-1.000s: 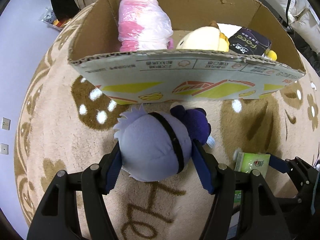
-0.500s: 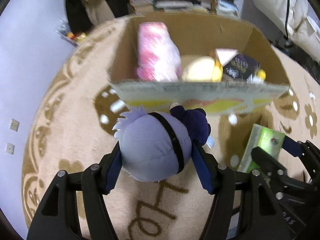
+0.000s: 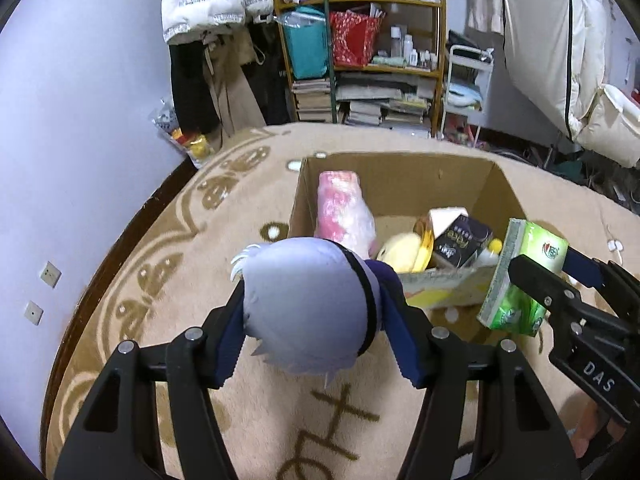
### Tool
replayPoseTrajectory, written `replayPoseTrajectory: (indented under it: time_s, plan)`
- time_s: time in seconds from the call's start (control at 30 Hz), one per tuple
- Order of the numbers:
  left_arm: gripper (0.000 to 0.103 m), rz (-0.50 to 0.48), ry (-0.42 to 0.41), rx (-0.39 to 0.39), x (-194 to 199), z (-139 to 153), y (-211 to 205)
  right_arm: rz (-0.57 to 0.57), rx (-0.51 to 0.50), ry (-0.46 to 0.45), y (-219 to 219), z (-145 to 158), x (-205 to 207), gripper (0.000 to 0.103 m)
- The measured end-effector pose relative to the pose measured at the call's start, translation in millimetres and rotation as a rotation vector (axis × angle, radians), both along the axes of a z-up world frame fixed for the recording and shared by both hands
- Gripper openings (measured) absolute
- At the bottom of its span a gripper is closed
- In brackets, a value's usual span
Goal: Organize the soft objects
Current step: 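Lift both items over the box and open both tools to release them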
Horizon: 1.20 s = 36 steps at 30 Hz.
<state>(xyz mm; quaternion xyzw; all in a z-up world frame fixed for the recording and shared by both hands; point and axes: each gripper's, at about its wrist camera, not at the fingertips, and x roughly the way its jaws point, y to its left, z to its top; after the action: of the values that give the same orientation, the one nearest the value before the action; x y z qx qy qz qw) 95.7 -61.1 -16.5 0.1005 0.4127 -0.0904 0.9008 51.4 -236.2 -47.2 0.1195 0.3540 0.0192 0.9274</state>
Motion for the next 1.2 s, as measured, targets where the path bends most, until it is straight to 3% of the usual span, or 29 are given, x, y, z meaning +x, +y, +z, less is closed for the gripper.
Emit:
replayPoseTrajectory:
  time_s: [0.2,0.53,0.73,1.2]
  plan:
    - [0.059,-0.008,-0.019,-0.025,0.6,10.0,4.6,0.002,-0.005,-0.039,-2.9,4.6,9.2,0.062]
    - [0.059,-0.019,-0.164,-0.043,5.3,35.6,1.3,0.027,-0.066,-0.114,-1.3,20.3,24.8,0.062]
    - [0.059,-0.050,-0.225,-0.057,21.9,35.8,-11.9,0.039,-0.061,-0.133,-10.4,19.4,37.9,0.062]
    - [0.062,-0.072,-0.114,-0.037,57.1,-18.8,-31.3,0.047,-0.004,-0.105,-25.3,-13.9,64.5,0.063]
